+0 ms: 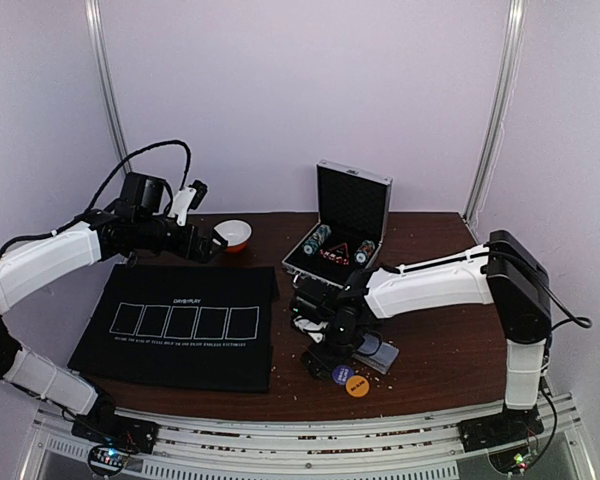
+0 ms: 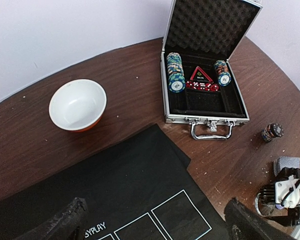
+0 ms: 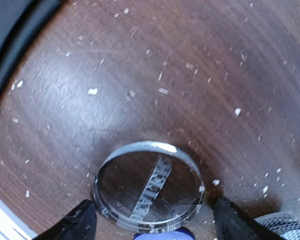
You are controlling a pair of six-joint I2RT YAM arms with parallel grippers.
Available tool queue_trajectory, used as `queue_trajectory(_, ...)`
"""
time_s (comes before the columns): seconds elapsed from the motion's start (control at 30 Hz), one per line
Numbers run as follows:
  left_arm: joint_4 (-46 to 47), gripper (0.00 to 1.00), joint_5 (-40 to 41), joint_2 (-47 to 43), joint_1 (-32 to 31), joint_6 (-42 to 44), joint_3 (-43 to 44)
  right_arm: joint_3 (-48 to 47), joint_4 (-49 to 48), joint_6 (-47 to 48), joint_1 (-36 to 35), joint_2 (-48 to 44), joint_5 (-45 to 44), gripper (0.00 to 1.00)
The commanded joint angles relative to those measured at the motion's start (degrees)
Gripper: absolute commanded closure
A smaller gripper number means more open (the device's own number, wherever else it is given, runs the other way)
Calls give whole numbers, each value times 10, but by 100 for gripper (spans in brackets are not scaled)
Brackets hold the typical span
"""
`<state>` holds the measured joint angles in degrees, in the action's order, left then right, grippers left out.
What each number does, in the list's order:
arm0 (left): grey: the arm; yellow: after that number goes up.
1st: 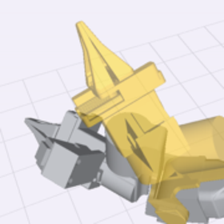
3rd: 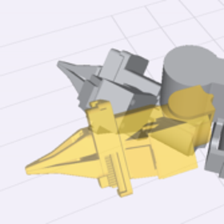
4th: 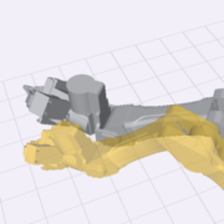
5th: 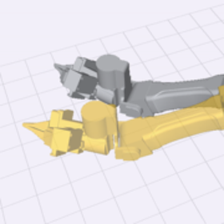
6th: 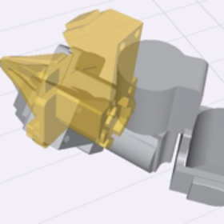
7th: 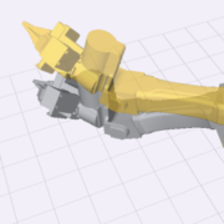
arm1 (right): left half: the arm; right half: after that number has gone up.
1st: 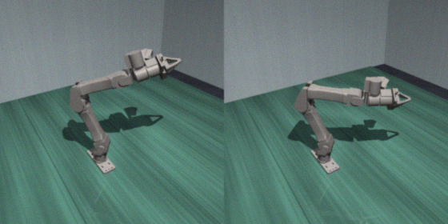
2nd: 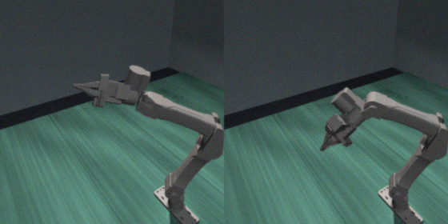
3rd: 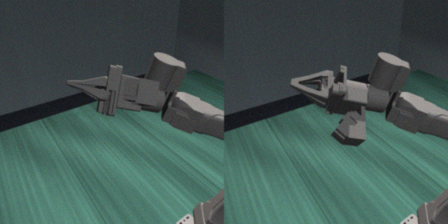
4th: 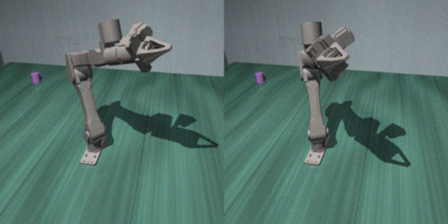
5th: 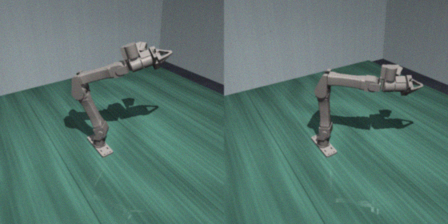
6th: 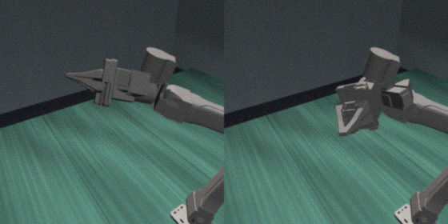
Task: Distribute texas hold em gaming equipment
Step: Pick up the dealer button from the center of the board.
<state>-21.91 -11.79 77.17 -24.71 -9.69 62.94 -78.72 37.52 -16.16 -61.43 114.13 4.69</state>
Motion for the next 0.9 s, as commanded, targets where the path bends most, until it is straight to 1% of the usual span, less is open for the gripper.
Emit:
queue_trajectory(0.0,26,2,-7,-3,2,-6,-1,-8,10,14,-7,29,-17,27)
queue_trajectory(0.1,26,2,-7,-1,2,-9,-1,-9,9,14,-9,31,-25,42)
queue_trajectory(0.23,26,2,-10,4,2,-13,-2,-17,6,23,-14,26,-33,53)
queue_trajectory(0.37,26,2,-20,3,2,-20,-5,-20,-21,38,-14,-5,-45,57)
queue_trajectory(0.43,27,3,-32,2,2,-22,-5,-18,-52,49,-14,-31,-50,59)
queue_trajectory(0.5,33,3,-52,-2,2,-23,-7,-10,-103,62,-14,-66,-57,60)
queue_trajectory(0.6,60,5,-109,-13,2,-24,-24,19,-204,90,-16,-122,-80,60)
queue_trajectory(0.73,127,8,-249,-33,-1,-38,-59,58,-363,136,-24,-177,-141,61)
queue_trajectory(0.87,224,7,-337,-45,-24,-62,-85,61,-450,192,-31,-179,-170,62)
